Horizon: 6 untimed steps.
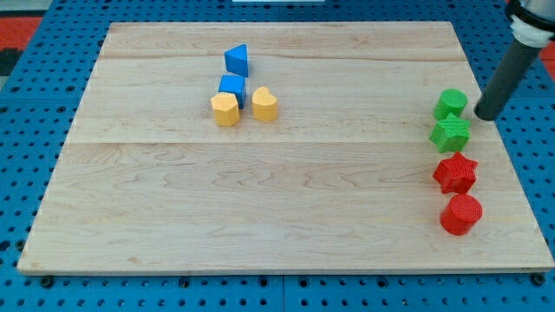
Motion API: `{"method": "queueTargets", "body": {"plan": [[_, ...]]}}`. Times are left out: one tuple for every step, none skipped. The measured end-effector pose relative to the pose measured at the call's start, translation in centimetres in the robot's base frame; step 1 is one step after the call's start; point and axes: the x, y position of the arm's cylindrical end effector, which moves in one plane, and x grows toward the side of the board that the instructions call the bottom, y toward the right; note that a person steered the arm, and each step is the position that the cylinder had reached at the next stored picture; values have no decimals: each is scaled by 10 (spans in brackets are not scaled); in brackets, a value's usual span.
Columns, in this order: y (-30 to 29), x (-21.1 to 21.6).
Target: Push group of blocks to the left and bit up
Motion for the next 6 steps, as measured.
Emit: {"method": "queueTargets", "body": {"plan": [[-96, -9], [-186, -3], [-168, 6], [-192, 29], [-306, 27], [-277, 27]]}}
